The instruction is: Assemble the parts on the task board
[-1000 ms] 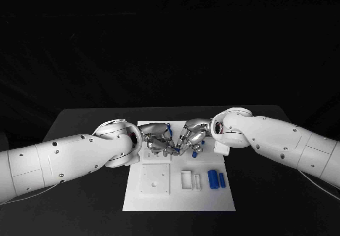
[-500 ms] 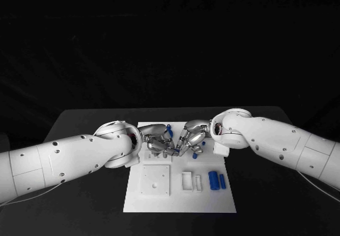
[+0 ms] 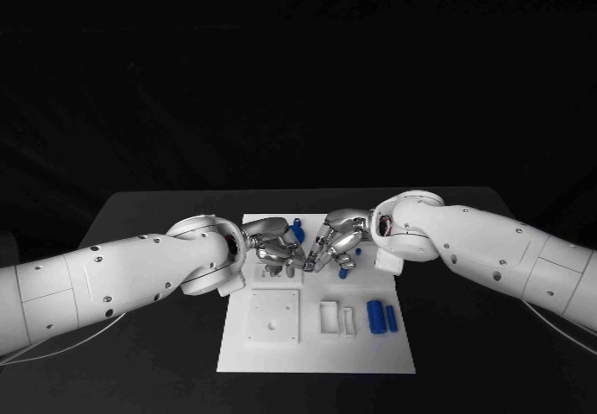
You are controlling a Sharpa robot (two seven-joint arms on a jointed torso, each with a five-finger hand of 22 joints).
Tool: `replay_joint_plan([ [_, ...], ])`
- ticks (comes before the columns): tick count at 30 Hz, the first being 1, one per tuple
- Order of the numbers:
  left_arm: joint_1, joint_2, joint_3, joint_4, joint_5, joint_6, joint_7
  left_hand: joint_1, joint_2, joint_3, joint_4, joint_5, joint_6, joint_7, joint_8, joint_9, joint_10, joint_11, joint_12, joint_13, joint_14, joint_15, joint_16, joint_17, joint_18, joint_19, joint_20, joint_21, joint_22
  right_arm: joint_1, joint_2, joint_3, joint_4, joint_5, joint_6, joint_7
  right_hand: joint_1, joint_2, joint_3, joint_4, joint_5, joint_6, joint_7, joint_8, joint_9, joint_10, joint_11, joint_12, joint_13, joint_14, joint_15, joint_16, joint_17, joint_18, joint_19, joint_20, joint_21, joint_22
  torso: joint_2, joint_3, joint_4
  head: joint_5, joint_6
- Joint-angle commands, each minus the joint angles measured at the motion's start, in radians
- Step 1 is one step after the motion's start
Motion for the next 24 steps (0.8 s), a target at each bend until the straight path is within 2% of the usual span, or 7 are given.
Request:
replay_joint_plan([
  [1, -0.001, 0.007, -0.002, 0.01, 0.1, -0.001, 0.046, -0.012, 0.006, 0.134, -0.137, 0.007, 0.032, -0.02, 0.004, 0.018, 0.041, -0.032, -0.005, 0.002, 0.005, -0.007, 0.005, 0.001, 0.001, -0.008, -0.001, 0.009, 0.021, 0.001, 0.001, 0.002, 0.005, 0.029, -0.062, 0.035, 0.007, -0.013, -0.005, -0.002, 0.023, -0.031, 0.011, 0.002, -0.006, -0.022, 0.007, -0.012, -0.013, -0.014, 0.005, -0.009, -0.006, 0.013, -0.01, 0.005, -0.012, 0.066, 0.0, 0.0001, 0.0003, 0.001, 0.001],
  [3, -0.001, 0.007, -0.005, 0.007, 0.112, -0.004, 0.046, -0.015, 0.007, 0.147, -0.146, -0.013, 0.034, -0.021, 0.004, 0.019, 0.043, -0.032, -0.007, 0.002, 0.005, -0.008, 0.005, 0.001, 0.001, -0.009, -0.001, 0.012, 0.021, 0.001, -0.001, 0.002, 0.004, 0.035, -0.076, 0.038, 0.008, -0.02, -0.003, -0.006, 0.041, -0.057, 0.018, 0.001, -0.007, -0.036, 0.013, -0.016, -0.019, -0.025, 0.009, -0.017, -0.011, 0.015, -0.011, 0.008, -0.013, 0.066, 0.0, 0.0001, 0.0007, 0.001, 0.001],
  [4, -0.001, 0.005, -0.007, 0.006, 0.12, -0.005, 0.046, -0.045, -0.019, 0.295, -0.174, -0.172, 0.036, -0.019, 0.006, 0.013, 0.048, -0.034, -0.012, 0.0, 0.005, -0.007, 0.005, 0.002, 0.002, -0.014, 0.001, 0.019, 0.022, 0.001, -0.004, 0.002, 0.003, 0.042, -0.091, 0.04, 0.006, -0.023, 0.001, -0.007, 0.059, -0.069, 0.021, 0.002, -0.007, -0.041, 0.015, -0.013, -0.023, -0.031, 0.012, -0.017, -0.012, 0.018, -0.011, 0.011, -0.011, 0.067, 0.0, 0.0001, 0.0007, 0.001, 0.001],
  [5, -0.001, 0.005, -0.008, 0.005, 0.124, -0.007, 0.046, -0.096, -0.051, 0.394, -0.171, -0.195, 0.042, -0.021, 0.007, 0.014, 0.053, -0.033, -0.012, 0.0, 0.005, -0.008, 0.005, 0.002, 0.007, -0.013, 0.0, 0.028, 0.022, 0.001, -0.005, 0.002, 0.002, 0.045, -0.097, 0.041, 0.005, -0.025, 0.006, -0.008, 0.067, -0.074, 0.023, 0.002, -0.007, -0.043, 0.017, -0.01, -0.027, -0.033, 0.013, -0.016, -0.013, 0.021, -0.012, 0.013, -0.01, 0.067, 0.001, -0.0002, 0.0004, 0.001, 0.001],
  [14, -0.001, -0.004, -0.012, 0.004, 0.142, -0.025, 0.048, -0.057, -0.06, 0.364, -0.144, -0.189, 0.041, -0.022, 0.004, 0.043, 0.056, -0.034, -0.016, 0.003, 0.007, -0.01, 0.004, 0.001, 0.004, -0.018, -0.004, 0.041, 0.02, -0.001, -0.022, 0.002, 0.002, 0.06, -0.128, 0.046, -0.004, -0.048, 0.027, -0.016, 0.112, -0.134, 0.039, 0.001, -0.009, -0.061, 0.027, 0.004, -0.054, -0.051, 0.021, -0.023, -0.029, 0.031, -0.017, 0.023, -0.005, 0.066, 0.001, -0.0002, -0.0003, 0.002, 0.003],
  [18, -0.001, -0.009, -0.012, 0.002, 0.147, -0.038, 0.048, -0.051, -0.064, 0.363, -0.139, -0.19, 0.043, -0.022, 0.004, 0.046, 0.059, -0.035, -0.016, 0.003, 0.008, -0.011, 0.004, 0.001, 0.004, -0.018, -0.004, 0.042, 0.02, -0.003, -0.033, 0.001, 0.004, 0.068, -0.141, 0.047, -0.006, -0.053, 0.032, -0.022, 0.14, -0.134, 0.039, 0.001, -0.008, -0.064, 0.027, 0.013, -0.071, -0.054, 0.022, -0.021, -0.036, 0.034, -0.019, 0.024, 0.0, 0.066, 0.001, -0.0001, -0.0001, 0.002, 0.004],
  [24, -0.001, -0.017, -0.012, -0.002, 0.148, -0.05, 0.045, -0.039, -0.069, 0.362, -0.128, -0.192, 0.043, -0.023, 0.005, 0.048, 0.061, -0.036, -0.017, 0.004, 0.008, -0.012, 0.003, 0.001, 0.003, -0.018, -0.006, 0.043, 0.02, -0.005, -0.046, 0.001, 0.007, 0.07, -0.158, 0.048, -0.008, -0.054, 0.033, -0.026, 0.149, -0.128, 0.038, 0.001, -0.008, -0.065, 0.026, 0.021, -0.08, -0.053, 0.021, -0.014, -0.036, 0.033, -0.019, 0.023, 0.01, 0.067, 0.001, -0.0016, 0.0006, 0.0, 0.002],
])
